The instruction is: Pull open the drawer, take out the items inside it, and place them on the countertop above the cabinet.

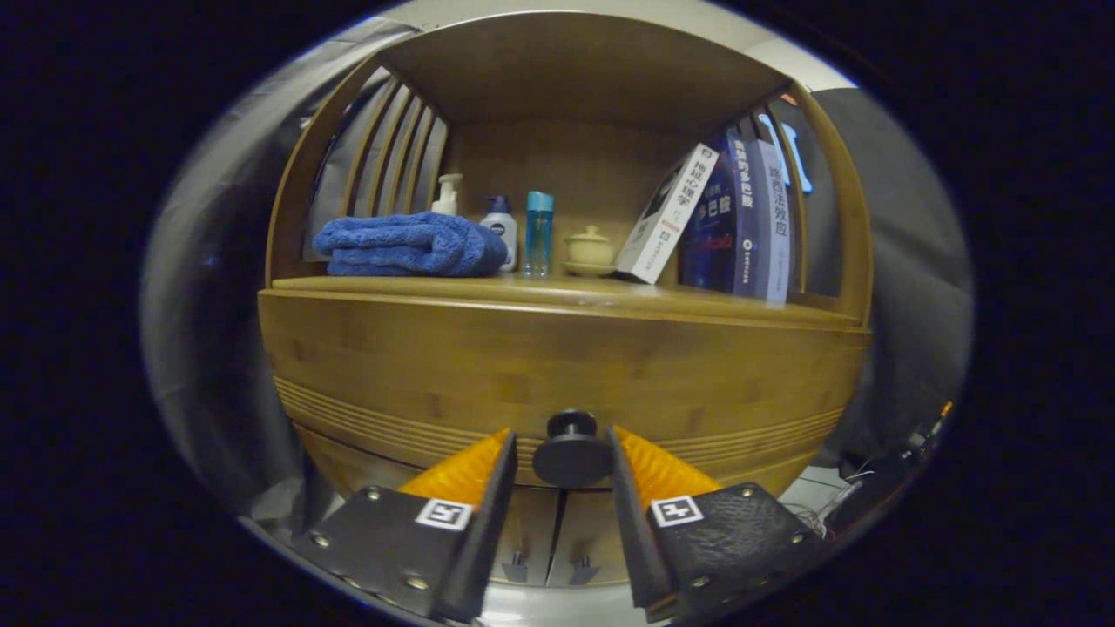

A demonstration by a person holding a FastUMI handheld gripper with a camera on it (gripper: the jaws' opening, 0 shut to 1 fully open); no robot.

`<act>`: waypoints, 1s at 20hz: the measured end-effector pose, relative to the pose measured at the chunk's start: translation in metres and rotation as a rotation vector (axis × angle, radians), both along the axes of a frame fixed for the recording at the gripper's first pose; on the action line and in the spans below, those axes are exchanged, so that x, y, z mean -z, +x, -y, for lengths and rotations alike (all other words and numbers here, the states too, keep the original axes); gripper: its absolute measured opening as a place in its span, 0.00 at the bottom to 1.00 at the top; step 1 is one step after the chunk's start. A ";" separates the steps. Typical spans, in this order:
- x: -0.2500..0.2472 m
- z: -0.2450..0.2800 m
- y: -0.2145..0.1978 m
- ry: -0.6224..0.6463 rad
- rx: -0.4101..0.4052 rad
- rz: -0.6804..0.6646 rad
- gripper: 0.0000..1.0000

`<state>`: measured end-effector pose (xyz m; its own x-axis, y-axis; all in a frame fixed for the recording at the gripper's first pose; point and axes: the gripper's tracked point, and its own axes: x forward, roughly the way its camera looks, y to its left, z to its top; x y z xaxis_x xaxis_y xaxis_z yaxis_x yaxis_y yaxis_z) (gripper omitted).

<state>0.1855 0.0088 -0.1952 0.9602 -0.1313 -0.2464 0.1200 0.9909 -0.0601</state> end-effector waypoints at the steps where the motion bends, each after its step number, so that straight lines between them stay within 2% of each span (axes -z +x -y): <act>1: 0.002 0.000 -0.002 0.027 0.007 0.003 0.51; 3: 0.003 -0.002 -0.003 0.063 0.001 -0.001 0.42; 6: 0.007 0.003 0.001 0.134 0.029 -0.023 0.42; 9: 0.007 -0.001 -0.006 0.192 0.007 -0.046 0.33; 15: 0.005 0.002 -0.034 0.199 0.011 -0.057 0.32; 20: -0.001 0.000 -0.086 0.182 -0.007 -0.059 0.32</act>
<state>0.0997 0.0089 -0.1940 0.9441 -0.0724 -0.3216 0.1144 0.9869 0.1137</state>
